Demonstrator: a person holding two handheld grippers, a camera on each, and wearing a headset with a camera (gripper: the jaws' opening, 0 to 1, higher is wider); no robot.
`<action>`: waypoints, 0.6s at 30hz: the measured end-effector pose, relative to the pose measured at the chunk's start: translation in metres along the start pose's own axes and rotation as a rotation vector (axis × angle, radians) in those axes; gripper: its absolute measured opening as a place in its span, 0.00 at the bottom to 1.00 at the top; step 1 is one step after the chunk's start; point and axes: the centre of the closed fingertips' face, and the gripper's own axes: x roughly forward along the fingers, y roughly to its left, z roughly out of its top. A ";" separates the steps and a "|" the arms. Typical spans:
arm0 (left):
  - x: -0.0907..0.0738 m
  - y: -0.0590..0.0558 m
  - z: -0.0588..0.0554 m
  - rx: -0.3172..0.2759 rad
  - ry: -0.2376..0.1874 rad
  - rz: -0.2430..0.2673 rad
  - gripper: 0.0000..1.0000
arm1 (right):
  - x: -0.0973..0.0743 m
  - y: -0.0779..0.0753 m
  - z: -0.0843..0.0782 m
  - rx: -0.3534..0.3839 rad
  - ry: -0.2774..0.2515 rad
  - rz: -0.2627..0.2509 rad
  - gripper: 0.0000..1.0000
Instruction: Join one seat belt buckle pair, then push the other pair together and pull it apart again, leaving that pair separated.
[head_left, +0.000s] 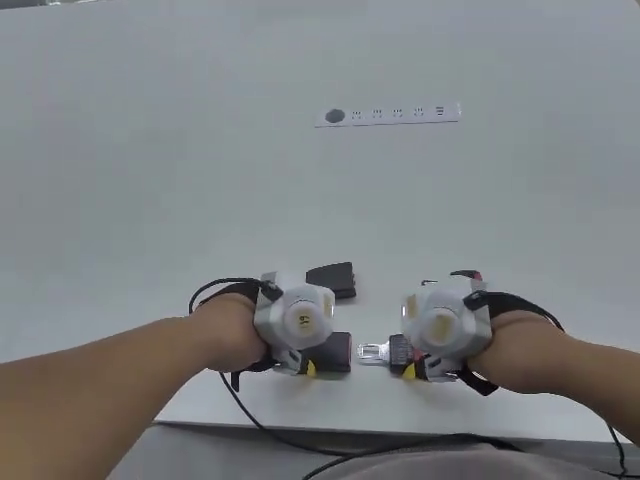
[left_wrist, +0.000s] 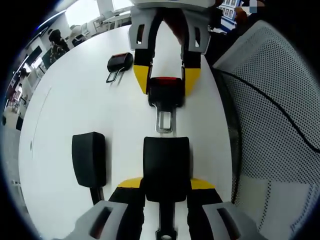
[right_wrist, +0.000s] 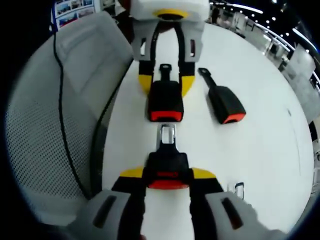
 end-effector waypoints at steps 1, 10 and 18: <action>0.000 0.000 0.000 -0.001 0.000 0.000 0.33 | 0.001 0.000 0.001 -0.003 -0.002 0.002 0.33; 0.000 -0.001 0.000 -0.001 0.015 -0.002 0.33 | 0.004 -0.001 0.004 -0.006 0.002 0.010 0.32; 0.003 0.000 -0.001 -0.004 0.022 -0.004 0.33 | 0.004 -0.001 0.004 -0.013 0.002 0.010 0.32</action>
